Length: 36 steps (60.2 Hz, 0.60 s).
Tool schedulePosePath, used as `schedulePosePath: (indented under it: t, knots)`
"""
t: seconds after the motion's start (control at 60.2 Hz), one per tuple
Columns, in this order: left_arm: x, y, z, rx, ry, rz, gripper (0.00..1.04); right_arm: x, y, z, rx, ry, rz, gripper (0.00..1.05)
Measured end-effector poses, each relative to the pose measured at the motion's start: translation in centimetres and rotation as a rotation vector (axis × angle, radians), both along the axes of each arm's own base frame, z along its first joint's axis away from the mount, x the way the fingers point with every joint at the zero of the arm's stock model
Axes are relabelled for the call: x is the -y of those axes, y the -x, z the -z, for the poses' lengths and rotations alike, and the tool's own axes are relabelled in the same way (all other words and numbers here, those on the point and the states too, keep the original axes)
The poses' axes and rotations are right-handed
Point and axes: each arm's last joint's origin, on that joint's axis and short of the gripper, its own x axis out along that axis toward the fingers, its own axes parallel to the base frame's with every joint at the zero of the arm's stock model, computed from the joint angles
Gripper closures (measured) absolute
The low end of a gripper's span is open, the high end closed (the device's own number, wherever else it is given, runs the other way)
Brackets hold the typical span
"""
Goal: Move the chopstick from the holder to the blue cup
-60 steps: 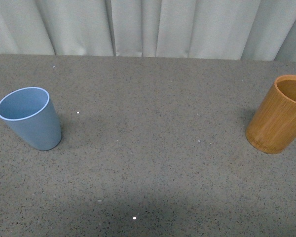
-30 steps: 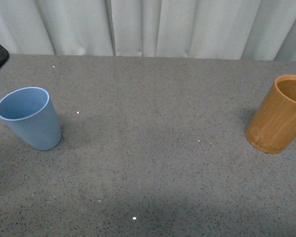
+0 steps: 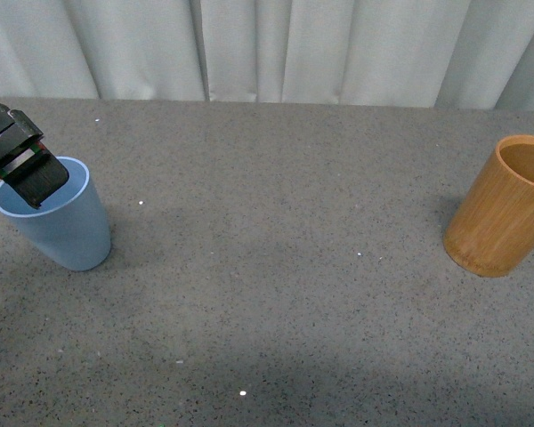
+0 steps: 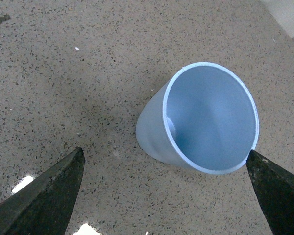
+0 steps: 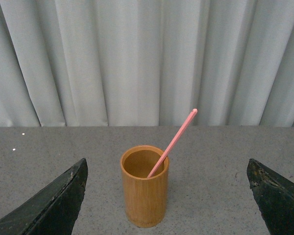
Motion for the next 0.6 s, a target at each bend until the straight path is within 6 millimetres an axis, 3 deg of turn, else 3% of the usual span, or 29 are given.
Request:
schedulePosePath:
  t: [0.598]
  knots:
    - [-0.3, -0.7, 1.3, -0.067, 0.009, -0.025, 0.07, 0.0, 0.0, 0.0, 0.0, 0.0, 0.0, 0.1]
